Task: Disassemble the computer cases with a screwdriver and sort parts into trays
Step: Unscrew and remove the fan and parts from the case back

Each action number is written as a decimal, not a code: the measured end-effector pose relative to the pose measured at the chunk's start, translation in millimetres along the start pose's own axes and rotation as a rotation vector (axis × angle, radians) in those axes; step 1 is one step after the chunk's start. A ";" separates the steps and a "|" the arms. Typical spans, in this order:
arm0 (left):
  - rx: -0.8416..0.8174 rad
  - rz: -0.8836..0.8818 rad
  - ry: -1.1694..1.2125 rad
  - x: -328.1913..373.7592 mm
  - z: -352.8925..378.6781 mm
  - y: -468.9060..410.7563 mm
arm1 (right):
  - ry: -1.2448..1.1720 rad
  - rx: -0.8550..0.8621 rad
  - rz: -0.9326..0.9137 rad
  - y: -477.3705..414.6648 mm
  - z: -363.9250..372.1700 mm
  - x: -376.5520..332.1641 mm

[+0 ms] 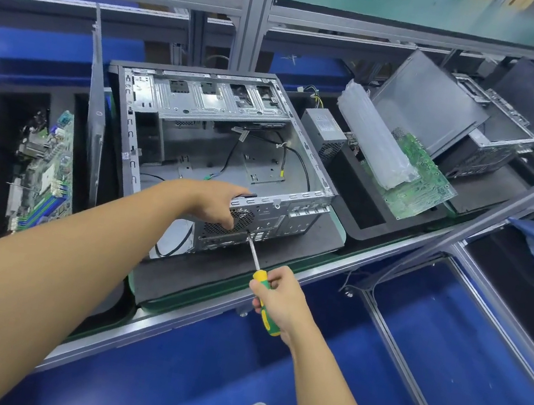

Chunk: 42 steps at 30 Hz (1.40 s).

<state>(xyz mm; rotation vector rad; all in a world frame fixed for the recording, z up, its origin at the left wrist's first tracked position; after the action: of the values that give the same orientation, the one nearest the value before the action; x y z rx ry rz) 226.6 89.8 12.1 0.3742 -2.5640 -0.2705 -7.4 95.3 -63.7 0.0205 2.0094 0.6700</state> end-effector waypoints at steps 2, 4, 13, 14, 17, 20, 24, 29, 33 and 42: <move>0.001 -0.005 0.003 1.0 -0.7 1.2 | 0.023 -0.043 0.057 0.5 -0.3 -0.7; -0.002 -0.009 0.006 2.6 -1.6 2.7 | 0.034 -0.078 0.111 -0.4 0.2 -1.5; 0.000 -0.046 0.059 6.2 -4.8 9.5 | -0.043 -0.032 0.004 -14.6 -3.7 2.7; 0.017 -0.039 0.047 7.4 -5.7 11.6 | -0.043 -0.035 -0.006 -16.5 -3.6 1.9; 0.124 0.012 -0.068 12.1 -5.1 20.7 | -0.027 -0.062 -0.024 -20.4 -1.7 2.9; 0.603 0.160 -0.220 28.0 -15.7 46.1 | -0.035 -0.051 -0.044 -21.5 -0.7 6.6; 1.013 0.457 0.047 49.2 10.6 98.6 | -0.063 -0.045 -0.055 -19.9 1.5 7.0; 0.586 -0.531 0.896 32.5 108.1 90.5 | -0.084 -0.041 -0.011 -17.6 1.8 5.7; 0.475 -0.889 1.530 32.8 125.6 51.2 | -0.064 -0.034 -0.036 -17.2 0.4 2.8; 0.678 -0.974 1.704 39.0 125.5 28.8 | 0.073 -0.010 -0.109 -20.4 -7.2 -2.1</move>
<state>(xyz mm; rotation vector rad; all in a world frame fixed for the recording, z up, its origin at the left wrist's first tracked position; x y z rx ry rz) 122.0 119.2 -67.2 1.3212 -0.5885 0.4567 -7.0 74.2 -68.9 -0.1204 2.0612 0.6187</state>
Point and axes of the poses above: each hand's wrist, its own y-axis away from the middle knuckle, its own z-axis out of the palm, x = y × z, the point moved 4 cm from there along -y, towards the middle knuckle, and after that the axes turned 12 degrees about x, right-handed, at the moved point
